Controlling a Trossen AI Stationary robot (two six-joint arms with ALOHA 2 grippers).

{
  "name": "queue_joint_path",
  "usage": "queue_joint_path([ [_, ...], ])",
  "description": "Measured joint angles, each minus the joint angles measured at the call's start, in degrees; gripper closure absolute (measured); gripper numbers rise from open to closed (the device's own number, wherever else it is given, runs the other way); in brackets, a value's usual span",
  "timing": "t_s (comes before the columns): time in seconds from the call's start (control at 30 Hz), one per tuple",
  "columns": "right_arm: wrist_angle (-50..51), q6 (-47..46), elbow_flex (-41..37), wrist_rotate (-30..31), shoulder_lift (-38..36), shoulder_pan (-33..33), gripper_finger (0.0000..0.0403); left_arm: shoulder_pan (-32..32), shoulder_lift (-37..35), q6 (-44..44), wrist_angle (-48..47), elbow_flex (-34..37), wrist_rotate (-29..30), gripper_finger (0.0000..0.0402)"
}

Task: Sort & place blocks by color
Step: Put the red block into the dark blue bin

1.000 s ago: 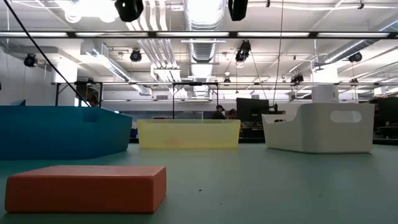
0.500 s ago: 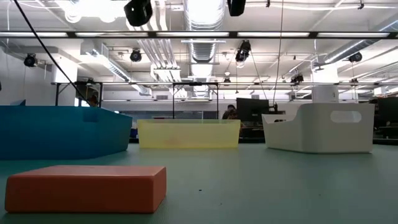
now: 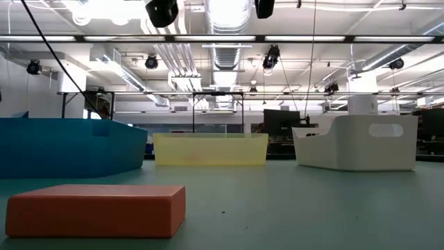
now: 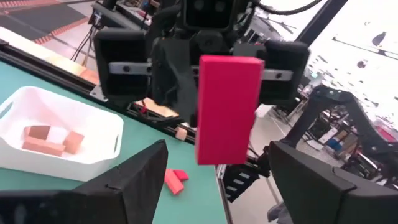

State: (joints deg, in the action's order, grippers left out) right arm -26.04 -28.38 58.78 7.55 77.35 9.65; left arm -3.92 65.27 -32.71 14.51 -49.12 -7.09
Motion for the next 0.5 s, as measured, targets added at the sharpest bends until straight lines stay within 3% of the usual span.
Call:
queue_joint_path([
  [0.5, 0.3, -0.1, 0.0, 1.1, 0.0, -0.3, 0.0294, -1.6, 5.7, -1.4, 9.0, 0.0, -0.2, 0.0141],
])
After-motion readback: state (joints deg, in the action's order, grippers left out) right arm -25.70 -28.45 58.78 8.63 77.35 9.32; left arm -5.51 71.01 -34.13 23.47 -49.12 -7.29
